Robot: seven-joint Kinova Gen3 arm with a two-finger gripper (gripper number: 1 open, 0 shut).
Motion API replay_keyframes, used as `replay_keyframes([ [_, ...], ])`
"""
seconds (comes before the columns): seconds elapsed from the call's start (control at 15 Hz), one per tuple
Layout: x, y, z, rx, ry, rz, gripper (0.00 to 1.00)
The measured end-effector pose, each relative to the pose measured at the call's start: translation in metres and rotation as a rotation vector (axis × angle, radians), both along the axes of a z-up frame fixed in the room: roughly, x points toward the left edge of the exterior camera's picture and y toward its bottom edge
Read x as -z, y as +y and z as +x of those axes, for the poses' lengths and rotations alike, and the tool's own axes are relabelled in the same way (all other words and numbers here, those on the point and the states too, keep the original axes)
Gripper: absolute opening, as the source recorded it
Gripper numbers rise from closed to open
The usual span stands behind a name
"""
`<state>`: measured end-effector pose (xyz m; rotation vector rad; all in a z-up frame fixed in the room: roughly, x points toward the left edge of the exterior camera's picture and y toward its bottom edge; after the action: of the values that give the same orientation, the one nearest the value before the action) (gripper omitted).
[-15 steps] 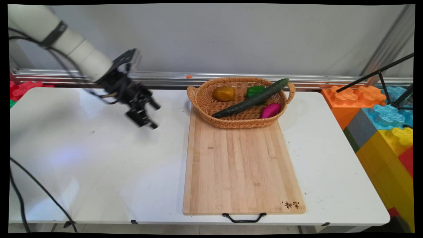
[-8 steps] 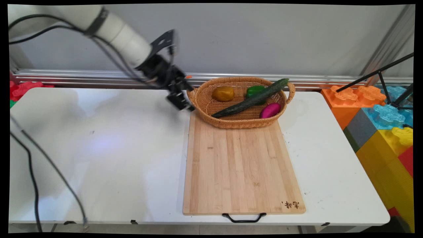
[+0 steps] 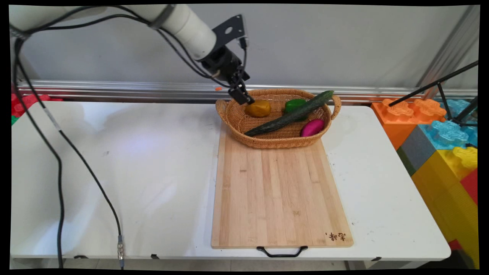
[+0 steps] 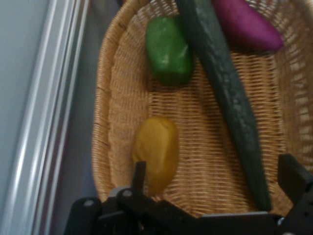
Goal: Pick up the potato from the vegetable basket
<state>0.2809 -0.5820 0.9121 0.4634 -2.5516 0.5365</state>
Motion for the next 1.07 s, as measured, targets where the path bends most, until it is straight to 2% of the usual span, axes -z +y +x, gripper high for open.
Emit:
replay_keyframes([
  [0.33, 0.023, -0.026, -0.014, 0.018, -0.083, -0.036, 1.0],
  [0.67, 0.059, -0.046, -0.022, 0.039, -0.152, -0.053, 1.0],
  [1.07, 0.084, -0.058, -0.029, 0.042, -0.188, -0.078, 1.0],
])
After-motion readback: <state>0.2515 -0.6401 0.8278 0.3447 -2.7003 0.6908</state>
